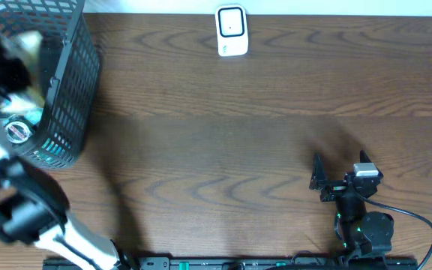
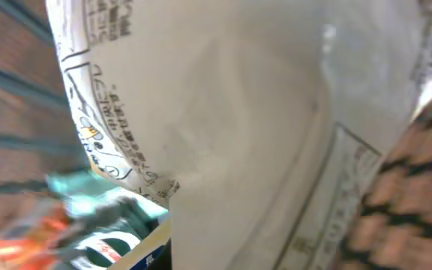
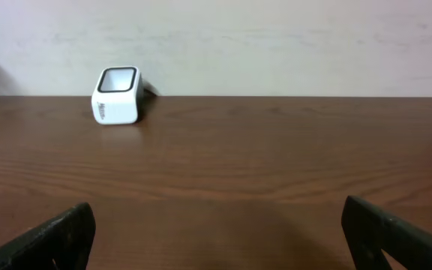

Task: Scan the item barcode
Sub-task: 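Grasp the white-and-yellow snack bag in the basket with the left gripper, then carry the white bag toward the white scanner with the left gripper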

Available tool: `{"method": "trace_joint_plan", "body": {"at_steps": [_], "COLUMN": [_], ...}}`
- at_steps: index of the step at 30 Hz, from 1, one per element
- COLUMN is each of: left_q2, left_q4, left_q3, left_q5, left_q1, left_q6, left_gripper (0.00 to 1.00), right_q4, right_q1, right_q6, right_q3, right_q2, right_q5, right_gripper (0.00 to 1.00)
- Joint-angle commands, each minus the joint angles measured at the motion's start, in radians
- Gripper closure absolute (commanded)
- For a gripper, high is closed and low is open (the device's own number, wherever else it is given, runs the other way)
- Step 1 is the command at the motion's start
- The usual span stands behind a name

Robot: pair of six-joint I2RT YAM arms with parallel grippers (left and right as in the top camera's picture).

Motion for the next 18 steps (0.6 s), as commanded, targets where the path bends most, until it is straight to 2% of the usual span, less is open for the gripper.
{"method": "trace_joint_plan", "body": {"at_steps": [1,5,11,12,18], "left_q2": [-0.194,-0.332,-0.495,-0.519,-0.596], "left_q4": [0.069,0.151,0.191,0.191,0.190], "left_q3": [0.050,0.050,0.050,0.049,0.049], "left_q5": [0.055,0.098,0.105,0.125,0.214], "left_q1": [0.000,0.000,-0.001,-0.005,-0.122], "left_q6": [-0.225,-0.428,-0.846,-0.880,-0.869], "left_gripper": [0.93,0.93,0.92,0.93,0.93], "right_q4": [-0.003,-0.004,-0.003,-0.003,-0.003], "right_q1": [-0.003,-0.003,-0.003,-0.003,-0.003], "right_q6": [0.010,0.010,0.010,0.010,0.010], "right_q3": [-0.002,-0.002,-0.002,-0.002,-0.002], "right_q2": [-0.006,-0.006,-0.006,-0.006,-0.006], "right_q5": [0.002,0.002,0.002,0.001,0.002], "right_gripper": [0.01,0.01,0.01,0.01,0.01]}}
